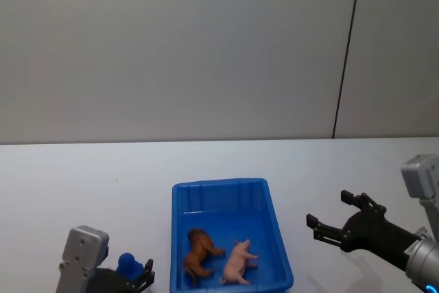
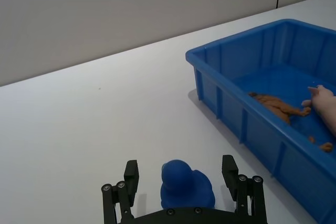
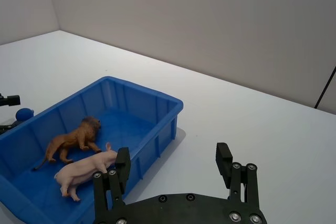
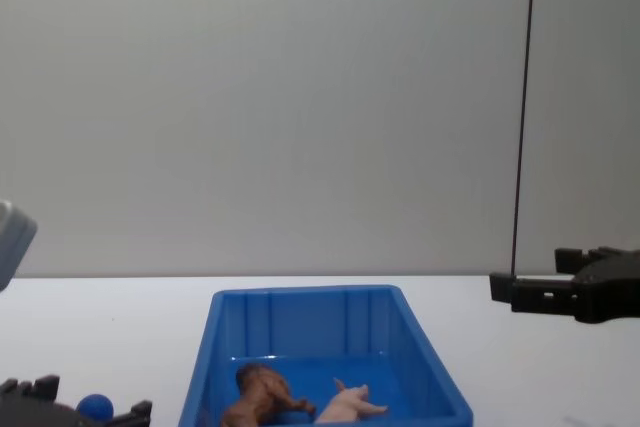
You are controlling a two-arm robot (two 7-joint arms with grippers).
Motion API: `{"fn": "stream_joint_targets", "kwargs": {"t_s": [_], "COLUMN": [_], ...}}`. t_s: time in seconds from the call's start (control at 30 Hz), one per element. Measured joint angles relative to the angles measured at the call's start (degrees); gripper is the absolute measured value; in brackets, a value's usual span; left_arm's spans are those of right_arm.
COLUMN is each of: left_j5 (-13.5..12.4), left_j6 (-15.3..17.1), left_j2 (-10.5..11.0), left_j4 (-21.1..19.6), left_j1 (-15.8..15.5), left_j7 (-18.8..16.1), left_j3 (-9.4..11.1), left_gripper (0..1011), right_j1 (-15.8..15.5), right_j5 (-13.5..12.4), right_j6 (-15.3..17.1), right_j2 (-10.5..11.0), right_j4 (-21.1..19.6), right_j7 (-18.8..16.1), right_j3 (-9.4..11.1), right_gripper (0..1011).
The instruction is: Pick up the two dolls from the table and place them into the box.
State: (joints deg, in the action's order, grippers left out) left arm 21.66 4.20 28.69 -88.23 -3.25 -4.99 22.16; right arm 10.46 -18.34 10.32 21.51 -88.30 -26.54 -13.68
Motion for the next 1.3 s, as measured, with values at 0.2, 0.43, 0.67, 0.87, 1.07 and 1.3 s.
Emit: {"fn": "stream_joint_targets", "kwargs": {"t_s": [0.2, 0.43, 0.67, 0.87, 1.07, 1.3], "left_j5": [0.9, 1.4, 1.3, 0.6, -0.7, -3.2], "left_j6": [-0.1, 0.0, -0.1, -0.5, -1.3, -1.8], "left_j2": [-0.2, -0.4, -0.6, -0.6, -0.3, -0.2], "left_j4": [1.2, 2.4, 3.4, 3.4, 2.2, -0.6], "left_j1": [0.4, 0.5, 0.5, 0.5, 0.2, -1.1], "left_j7": [0.5, 1.4, 2.5, 3.0, 3.1, 3.7], "left_j3": [-0.1, -0.2, -0.3, -0.5, -1.1, -1.9], "left_gripper": [972, 799, 591, 525, 486, 446], "right_j1": [0.0, 0.0, 0.0, 0.0, 0.0, 0.0], "right_j5": [0.0, 0.0, 0.0, 0.0, 0.0, 0.0], "right_j6": [0.0, 0.0, 0.0, 0.0, 0.0, 0.0], "right_j2": [0.0, 0.0, 0.0, 0.0, 0.0, 0.0], "right_j4": [0.0, 0.0, 0.0, 0.0, 0.0, 0.0], "right_j7": [0.0, 0.0, 0.0, 0.0, 0.0, 0.0], "right_j3": [0.0, 0.0, 0.0, 0.0, 0.0, 0.0], "right_gripper": [1001, 1001, 1001, 1001, 1001, 1001]}}
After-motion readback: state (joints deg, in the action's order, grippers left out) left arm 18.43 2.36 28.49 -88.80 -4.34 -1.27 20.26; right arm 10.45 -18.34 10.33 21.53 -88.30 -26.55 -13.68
